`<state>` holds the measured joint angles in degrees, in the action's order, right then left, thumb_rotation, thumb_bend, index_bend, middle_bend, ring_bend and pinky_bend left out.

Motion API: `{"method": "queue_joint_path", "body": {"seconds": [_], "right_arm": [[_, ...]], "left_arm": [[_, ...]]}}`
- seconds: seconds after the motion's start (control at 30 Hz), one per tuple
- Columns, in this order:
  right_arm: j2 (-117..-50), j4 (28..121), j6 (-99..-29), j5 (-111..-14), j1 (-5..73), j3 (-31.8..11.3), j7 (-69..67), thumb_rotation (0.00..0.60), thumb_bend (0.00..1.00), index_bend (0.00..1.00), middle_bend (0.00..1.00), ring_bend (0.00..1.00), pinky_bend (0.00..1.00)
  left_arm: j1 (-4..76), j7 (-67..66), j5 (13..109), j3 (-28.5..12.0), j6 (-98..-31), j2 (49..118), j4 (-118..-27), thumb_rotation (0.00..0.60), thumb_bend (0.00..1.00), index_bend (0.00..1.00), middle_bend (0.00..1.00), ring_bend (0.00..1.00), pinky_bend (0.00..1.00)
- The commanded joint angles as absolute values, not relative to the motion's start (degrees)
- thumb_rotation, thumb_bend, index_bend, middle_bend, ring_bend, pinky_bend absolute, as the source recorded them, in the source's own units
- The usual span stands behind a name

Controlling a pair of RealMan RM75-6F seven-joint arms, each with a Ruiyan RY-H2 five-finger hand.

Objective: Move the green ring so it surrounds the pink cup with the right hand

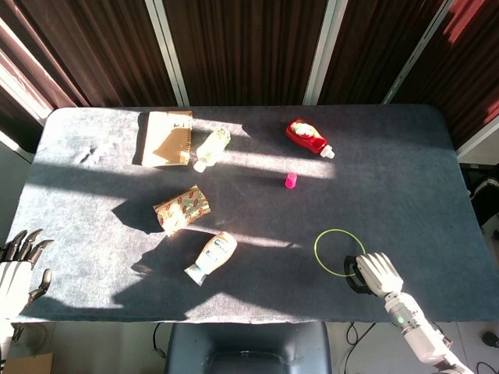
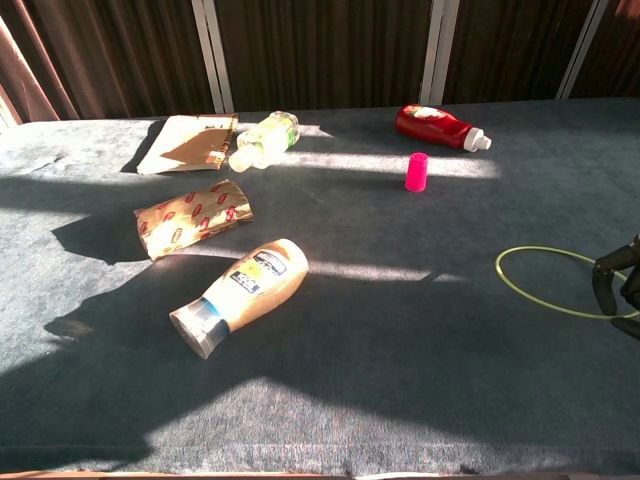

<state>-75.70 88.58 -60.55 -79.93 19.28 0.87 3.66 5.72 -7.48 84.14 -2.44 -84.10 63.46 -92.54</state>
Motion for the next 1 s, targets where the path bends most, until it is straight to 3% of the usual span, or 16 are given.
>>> {"method": "queue_joint_path", "body": {"seconds": [0.03, 0.63, 1.0], "right_arm": [[-74.9, 89.7, -62.0, -80.4, 19.3, -0.1, 3.7, 0.6, 0.73, 0.84, 0.95, 1.0, 1.0], [-74.2, 93.4, -67.9, -76.1, 22.0, -9.7, 6.7, 0.6, 0.74, 0.84, 0.95, 1.0, 1.0], [-80.4, 87.0, -60.6, -67.9, 31.0, -15.5, 13.5, 0.6, 0.74, 0.84, 0.95, 1.0, 1.0]], "left_arm": [[5.7, -7.5, 84.2, -2.4, -84.1, 63.5, -92.6, 0.6, 0.47, 0.24, 0.09, 0.01, 0.17], [5.6, -7.5, 84.1, -2.4, -84.1, 63.4, -92.7, 0.6, 0.47, 0.24, 0.09, 0.01, 0.17], [5.6, -7.6, 84.3, -2.4, -84.3, 63.4, -92.7, 0.6, 0.47, 0.24, 0.09, 0.01, 0.17]]}}
